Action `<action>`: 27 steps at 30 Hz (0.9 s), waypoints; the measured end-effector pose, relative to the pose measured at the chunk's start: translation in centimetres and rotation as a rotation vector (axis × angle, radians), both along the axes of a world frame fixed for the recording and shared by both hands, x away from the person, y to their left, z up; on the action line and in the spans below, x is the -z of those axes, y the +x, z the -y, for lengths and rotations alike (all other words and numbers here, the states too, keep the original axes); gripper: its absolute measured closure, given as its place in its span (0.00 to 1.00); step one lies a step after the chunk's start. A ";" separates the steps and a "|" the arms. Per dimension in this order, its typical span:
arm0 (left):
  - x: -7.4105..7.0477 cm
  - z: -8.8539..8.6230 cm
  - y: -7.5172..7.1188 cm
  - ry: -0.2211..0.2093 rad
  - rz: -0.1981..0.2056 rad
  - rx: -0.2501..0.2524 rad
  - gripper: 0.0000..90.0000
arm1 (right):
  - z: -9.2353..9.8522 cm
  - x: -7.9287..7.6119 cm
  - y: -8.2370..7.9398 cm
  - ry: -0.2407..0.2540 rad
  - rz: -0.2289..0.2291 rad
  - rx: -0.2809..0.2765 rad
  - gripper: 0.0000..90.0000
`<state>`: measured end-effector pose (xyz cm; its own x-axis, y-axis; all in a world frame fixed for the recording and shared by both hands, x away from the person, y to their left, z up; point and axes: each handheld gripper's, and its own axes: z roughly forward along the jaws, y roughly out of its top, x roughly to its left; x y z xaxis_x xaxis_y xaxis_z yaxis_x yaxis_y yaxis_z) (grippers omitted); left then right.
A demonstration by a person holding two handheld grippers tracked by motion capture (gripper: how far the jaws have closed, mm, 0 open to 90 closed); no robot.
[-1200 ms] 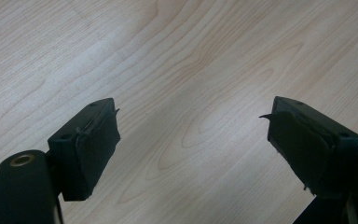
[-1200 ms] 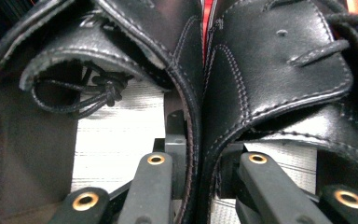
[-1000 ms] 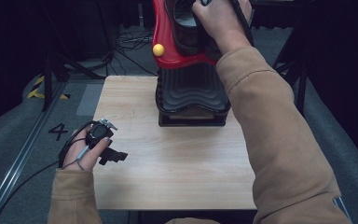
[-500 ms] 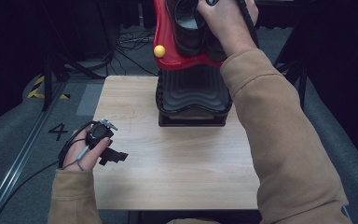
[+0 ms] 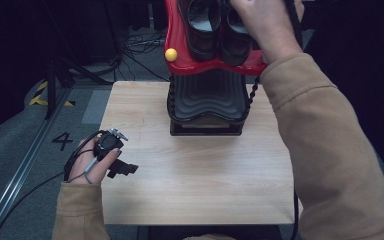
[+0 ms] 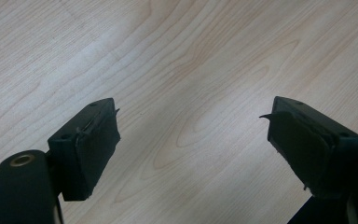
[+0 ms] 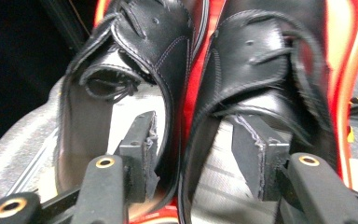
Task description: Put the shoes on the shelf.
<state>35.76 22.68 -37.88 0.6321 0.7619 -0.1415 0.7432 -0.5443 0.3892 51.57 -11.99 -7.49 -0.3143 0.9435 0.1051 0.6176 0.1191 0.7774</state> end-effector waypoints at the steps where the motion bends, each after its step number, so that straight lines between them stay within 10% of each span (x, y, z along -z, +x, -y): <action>1: 0.0 0.0 -0.1 0.001 -0.003 -0.007 0.19 | 0.6 -0.2 -0.4 0.003 0.005 -0.012 0.57; 27: -0.5 -1.2 -1.5 0.004 0.017 -0.050 0.19 | 13.4 0.4 -9.8 -0.002 0.036 -0.196 0.46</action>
<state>34.25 23.91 -37.35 0.5951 0.7934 -0.1281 0.7630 -0.5077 0.4001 41.73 -25.44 -7.89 -0.4959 0.8638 0.0888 0.5544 0.2363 0.7980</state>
